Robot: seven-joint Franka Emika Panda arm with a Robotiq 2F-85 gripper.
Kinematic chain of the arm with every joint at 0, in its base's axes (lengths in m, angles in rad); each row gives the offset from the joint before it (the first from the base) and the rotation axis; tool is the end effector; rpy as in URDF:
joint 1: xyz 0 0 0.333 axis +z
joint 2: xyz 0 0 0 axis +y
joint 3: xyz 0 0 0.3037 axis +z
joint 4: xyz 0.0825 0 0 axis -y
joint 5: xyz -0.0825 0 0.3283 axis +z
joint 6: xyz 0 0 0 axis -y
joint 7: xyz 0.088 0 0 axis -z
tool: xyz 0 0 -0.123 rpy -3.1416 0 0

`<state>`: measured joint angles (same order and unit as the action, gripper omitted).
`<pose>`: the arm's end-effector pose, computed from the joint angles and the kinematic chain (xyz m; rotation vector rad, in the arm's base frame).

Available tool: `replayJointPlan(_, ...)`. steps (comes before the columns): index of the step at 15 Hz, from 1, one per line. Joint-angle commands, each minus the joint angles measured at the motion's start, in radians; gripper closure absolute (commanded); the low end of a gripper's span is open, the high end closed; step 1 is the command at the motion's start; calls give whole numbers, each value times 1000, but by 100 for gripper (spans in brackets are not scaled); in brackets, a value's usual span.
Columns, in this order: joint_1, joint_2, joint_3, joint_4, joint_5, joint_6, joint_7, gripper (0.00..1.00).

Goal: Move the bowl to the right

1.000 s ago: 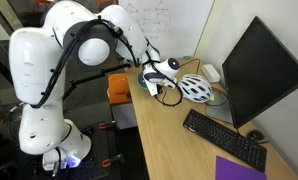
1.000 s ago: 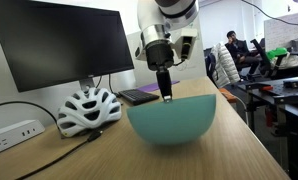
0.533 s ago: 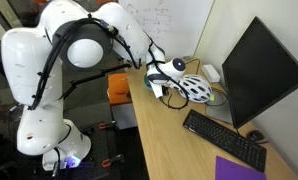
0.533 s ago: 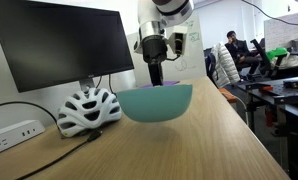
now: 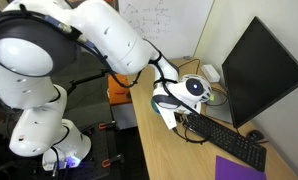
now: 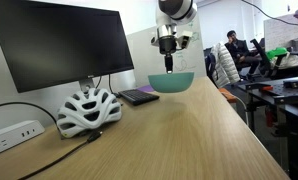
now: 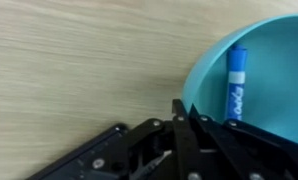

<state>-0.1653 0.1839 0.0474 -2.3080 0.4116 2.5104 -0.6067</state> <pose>0.4880 -0.0571 0.2838 -2.8978 -0.2266 -0.1545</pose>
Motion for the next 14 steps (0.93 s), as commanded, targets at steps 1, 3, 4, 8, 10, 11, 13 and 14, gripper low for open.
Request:
replayJointPlan(1, -35, -85, -59, -69, -85, -48, -101, 99)
replayJointPlan(3, -45, -110, -90, -99, -95, -58, -148, 99)
replayJointPlan(4, -42, -118, -98, -121, -96, -51, -160, 99)
replayJointPlan(8, -11, -129, -95, -186, -88, -62, -189, 99)
replayJointPlan(10, 3, -128, -95, -214, -103, -46, -179, 99)
replayJointPlan(11, 9, -134, -97, -229, -114, -30, -167, 99)
replayJointPlan(13, 10, -137, -101, -242, -121, -26, -172, 99)
replayJointPlan(14, 11, -138, -103, -248, -132, -18, -170, 99)
